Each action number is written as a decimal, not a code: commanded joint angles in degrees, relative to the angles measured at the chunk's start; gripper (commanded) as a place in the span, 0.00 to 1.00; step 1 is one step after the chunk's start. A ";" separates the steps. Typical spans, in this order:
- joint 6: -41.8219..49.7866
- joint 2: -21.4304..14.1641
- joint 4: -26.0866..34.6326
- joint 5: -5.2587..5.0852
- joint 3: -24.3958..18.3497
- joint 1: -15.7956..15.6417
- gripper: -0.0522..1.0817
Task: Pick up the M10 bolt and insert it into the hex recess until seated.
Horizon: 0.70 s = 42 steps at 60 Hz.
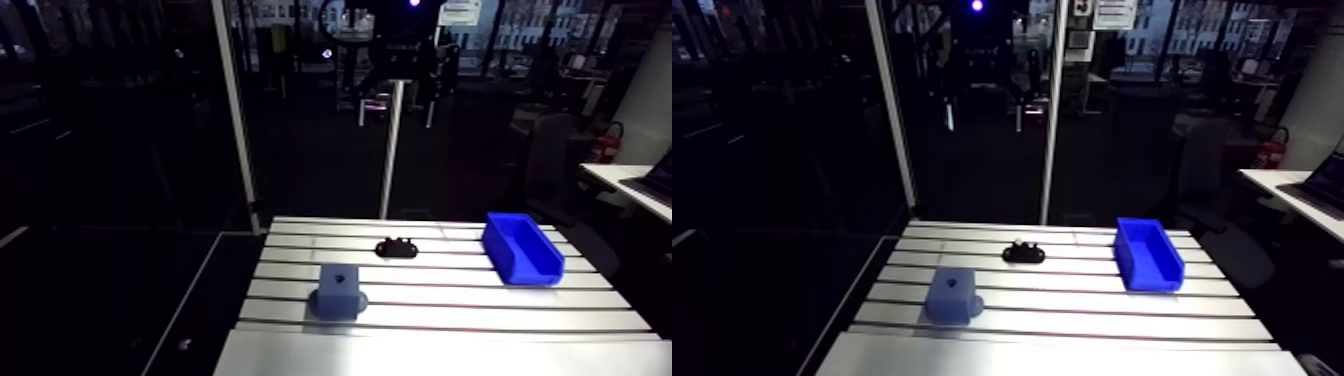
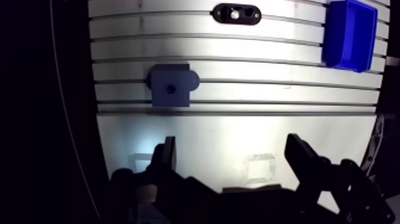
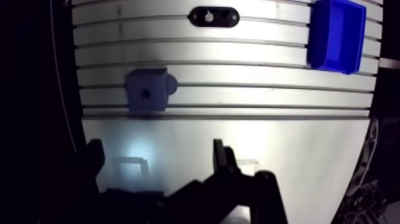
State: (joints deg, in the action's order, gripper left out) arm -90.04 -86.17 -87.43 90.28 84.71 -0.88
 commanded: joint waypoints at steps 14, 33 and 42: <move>-1.75 0.77 -6.37 0.46 4.08 0.00 0.05; -7.13 1.40 -14.37 0.73 8.85 0.78 0.06; -11.16 1.49 -19.25 0.72 11.99 1.04 0.06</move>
State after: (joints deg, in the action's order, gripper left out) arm -96.71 -84.87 -101.08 90.96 93.19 -0.27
